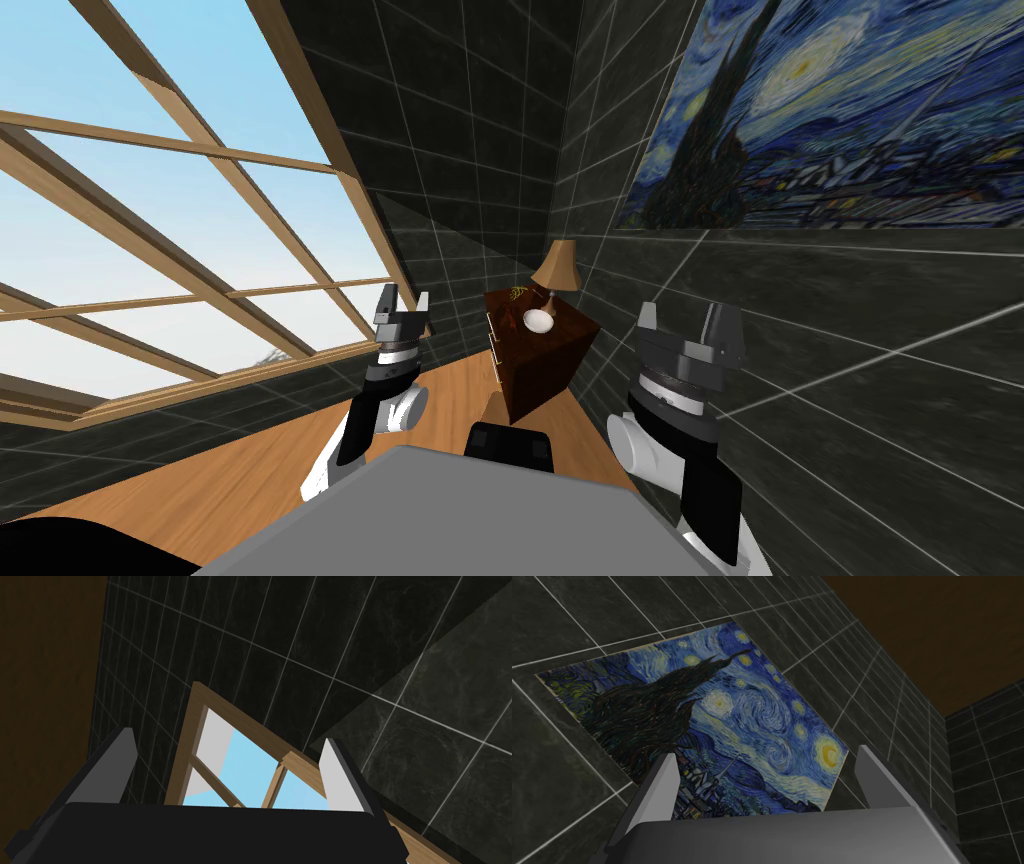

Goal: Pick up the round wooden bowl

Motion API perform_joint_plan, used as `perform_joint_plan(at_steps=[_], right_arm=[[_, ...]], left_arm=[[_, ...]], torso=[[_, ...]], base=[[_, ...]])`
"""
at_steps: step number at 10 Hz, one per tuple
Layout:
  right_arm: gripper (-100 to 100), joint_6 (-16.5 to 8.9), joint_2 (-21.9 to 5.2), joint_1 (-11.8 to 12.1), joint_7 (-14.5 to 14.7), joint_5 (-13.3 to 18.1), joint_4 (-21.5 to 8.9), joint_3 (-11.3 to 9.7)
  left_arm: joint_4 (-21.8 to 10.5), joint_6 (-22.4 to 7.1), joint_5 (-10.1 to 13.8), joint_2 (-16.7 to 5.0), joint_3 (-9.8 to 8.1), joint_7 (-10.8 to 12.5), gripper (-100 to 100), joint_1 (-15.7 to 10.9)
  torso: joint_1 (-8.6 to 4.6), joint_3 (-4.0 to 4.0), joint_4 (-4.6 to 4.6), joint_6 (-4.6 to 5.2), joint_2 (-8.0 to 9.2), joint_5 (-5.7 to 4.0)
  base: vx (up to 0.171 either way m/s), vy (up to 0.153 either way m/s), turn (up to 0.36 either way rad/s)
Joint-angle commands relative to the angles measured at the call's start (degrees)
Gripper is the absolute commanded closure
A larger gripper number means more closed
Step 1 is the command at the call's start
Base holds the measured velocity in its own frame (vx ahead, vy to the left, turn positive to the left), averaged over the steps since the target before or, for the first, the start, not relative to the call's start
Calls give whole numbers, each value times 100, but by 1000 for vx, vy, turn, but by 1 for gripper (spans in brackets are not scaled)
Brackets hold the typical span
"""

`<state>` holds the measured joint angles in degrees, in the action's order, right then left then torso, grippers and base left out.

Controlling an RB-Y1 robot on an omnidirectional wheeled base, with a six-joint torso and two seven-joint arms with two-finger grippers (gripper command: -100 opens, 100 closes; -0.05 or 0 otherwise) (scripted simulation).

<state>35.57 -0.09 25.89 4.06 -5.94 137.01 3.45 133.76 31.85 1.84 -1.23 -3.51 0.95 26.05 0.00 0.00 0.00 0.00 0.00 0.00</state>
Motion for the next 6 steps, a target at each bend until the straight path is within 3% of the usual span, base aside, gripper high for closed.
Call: perform_joint_plan(at_steps=[1,6], right_arm=[[-100,49,-133,-63,31,213,-126,3],[-100,199,-516,-344,141,965,-576,42]], left_arm=[[0,0,0,0,0,0,0,0],[0,0,0,0,0,0,0,0]], torso=[[0,0,0,0,0,0],[9,5,2,0,7,2]], base=[[-10,14,23],[-24,26,27]])
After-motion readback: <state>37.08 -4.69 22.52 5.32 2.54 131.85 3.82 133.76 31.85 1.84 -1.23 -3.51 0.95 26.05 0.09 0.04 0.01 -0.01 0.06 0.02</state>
